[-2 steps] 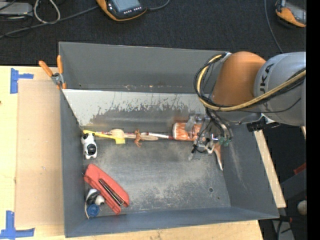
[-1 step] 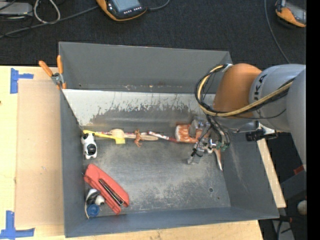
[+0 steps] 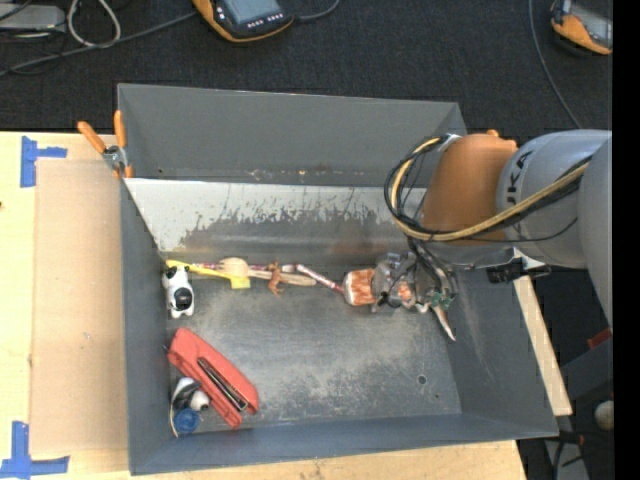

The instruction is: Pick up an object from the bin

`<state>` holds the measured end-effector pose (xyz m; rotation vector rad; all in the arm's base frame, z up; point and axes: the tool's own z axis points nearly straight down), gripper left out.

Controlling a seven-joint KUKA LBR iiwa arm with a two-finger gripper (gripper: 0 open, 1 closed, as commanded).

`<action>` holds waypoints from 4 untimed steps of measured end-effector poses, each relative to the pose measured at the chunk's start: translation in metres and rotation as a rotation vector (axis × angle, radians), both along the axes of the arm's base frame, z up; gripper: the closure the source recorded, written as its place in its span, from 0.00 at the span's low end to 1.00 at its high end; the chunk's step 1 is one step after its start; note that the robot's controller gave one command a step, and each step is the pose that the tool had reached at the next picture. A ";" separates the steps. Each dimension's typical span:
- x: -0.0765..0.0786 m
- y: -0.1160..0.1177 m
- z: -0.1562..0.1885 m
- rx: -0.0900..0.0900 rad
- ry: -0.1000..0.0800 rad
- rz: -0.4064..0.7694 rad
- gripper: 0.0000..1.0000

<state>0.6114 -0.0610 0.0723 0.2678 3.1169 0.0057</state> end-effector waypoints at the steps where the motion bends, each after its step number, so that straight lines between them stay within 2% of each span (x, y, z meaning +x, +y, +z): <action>1: 0.000 0.000 0.000 0.000 0.000 0.000 1.00; 2: 0.000 0.000 0.004 0.000 0.000 0.001 1.00; 3: -0.002 0.000 0.038 0.001 0.006 0.001 1.00; 4: 0.000 0.000 0.064 0.000 0.000 0.001 1.00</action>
Offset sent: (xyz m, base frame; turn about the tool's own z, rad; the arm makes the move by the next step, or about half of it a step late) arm -0.0002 0.0000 0.0066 -0.0002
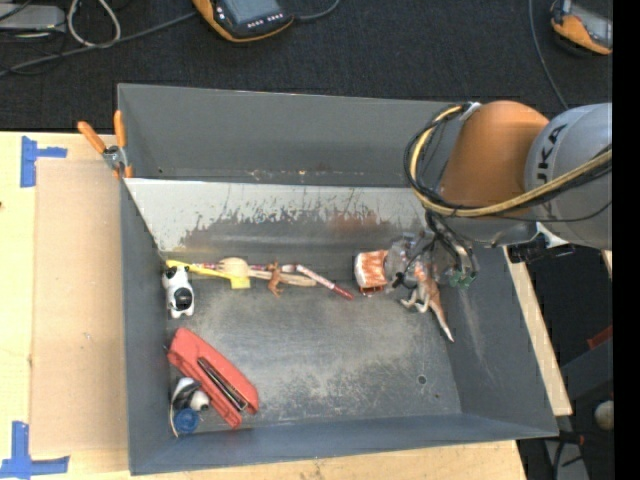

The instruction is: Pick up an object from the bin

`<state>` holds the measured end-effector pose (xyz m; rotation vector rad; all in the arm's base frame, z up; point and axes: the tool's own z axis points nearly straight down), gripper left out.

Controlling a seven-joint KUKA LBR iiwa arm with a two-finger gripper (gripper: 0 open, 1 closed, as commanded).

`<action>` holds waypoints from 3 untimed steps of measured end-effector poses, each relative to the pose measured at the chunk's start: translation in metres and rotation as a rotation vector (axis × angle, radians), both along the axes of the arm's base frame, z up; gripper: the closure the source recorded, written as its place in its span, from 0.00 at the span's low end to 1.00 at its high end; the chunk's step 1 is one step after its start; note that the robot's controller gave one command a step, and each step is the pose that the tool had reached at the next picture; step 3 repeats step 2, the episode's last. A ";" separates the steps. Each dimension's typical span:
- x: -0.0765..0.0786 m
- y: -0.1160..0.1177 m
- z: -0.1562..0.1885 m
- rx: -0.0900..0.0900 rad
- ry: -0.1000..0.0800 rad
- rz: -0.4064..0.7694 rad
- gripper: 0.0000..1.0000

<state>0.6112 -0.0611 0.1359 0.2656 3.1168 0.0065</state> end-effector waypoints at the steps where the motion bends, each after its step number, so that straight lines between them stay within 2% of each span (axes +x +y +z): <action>1: 0.000 0.000 0.018 0.000 0.000 0.000 1.00; 3: 0.000 0.000 0.032 0.000 -0.001 0.000 1.00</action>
Offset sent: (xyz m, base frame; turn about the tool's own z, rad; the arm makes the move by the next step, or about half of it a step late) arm 0.0000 -0.0001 0.0204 -0.0001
